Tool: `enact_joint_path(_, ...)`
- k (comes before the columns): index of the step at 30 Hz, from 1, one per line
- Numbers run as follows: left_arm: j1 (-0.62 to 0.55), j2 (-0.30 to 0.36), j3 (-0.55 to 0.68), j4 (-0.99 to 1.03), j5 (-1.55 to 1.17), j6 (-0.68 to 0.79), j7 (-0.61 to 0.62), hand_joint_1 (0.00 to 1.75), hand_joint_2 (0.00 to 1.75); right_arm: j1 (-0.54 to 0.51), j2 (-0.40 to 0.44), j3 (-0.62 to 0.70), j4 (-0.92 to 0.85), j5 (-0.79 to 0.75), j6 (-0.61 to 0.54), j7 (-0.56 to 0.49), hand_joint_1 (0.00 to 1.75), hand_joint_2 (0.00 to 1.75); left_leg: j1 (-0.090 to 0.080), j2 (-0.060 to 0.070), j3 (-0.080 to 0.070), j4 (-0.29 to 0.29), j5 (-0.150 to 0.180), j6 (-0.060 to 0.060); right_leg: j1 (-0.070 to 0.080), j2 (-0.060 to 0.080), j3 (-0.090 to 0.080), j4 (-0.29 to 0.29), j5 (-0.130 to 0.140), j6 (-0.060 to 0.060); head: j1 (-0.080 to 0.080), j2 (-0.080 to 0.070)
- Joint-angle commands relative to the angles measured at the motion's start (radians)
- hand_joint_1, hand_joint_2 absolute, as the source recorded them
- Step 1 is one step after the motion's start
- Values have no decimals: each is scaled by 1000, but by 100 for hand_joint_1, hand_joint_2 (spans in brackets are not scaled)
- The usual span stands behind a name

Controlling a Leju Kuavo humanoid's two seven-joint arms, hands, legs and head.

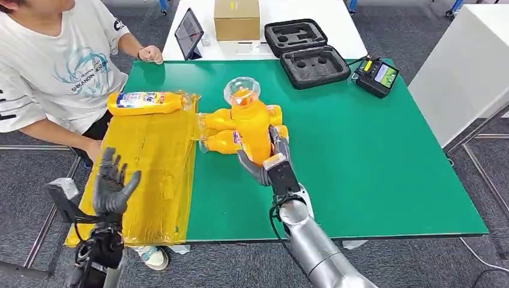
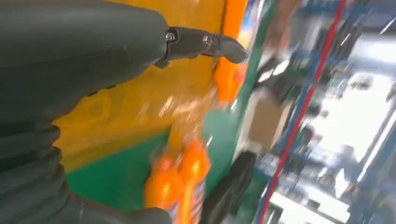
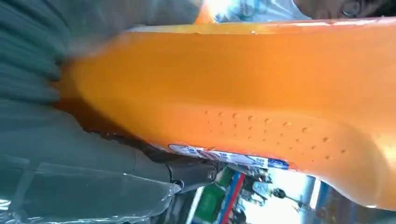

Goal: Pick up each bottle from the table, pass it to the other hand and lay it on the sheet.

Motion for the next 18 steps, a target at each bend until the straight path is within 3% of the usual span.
enact_joint_path(1, -11, 3, -231, 52, 27, -95, 56, 0, 175, -32, 16, 43, 194, -5, 24, 0, 175, 175, 0, -3, 3, -1, -1, -1, 0, -3, 4, 0, -2, -1, 0, 0)
enact_joint_path(9, -11, 3, -231, 52, 27, -95, 56, 0, 175, -32, 16, 43, 194, -5, 24, 0, 175, 175, 1, -1, 1, -1, -1, -1, 0, -1, 2, -1, -1, -1, 0, 0)
enact_joint_path(18, -91, 14, -375, 76, 27, -27, 56, 0, 175, -62, 95, 187, 336, 74, 15, 0, 175, 175, 2, -1, 2, 1, -2, -2, 2, -1, 4, 1, -3, -2, 1, 0)
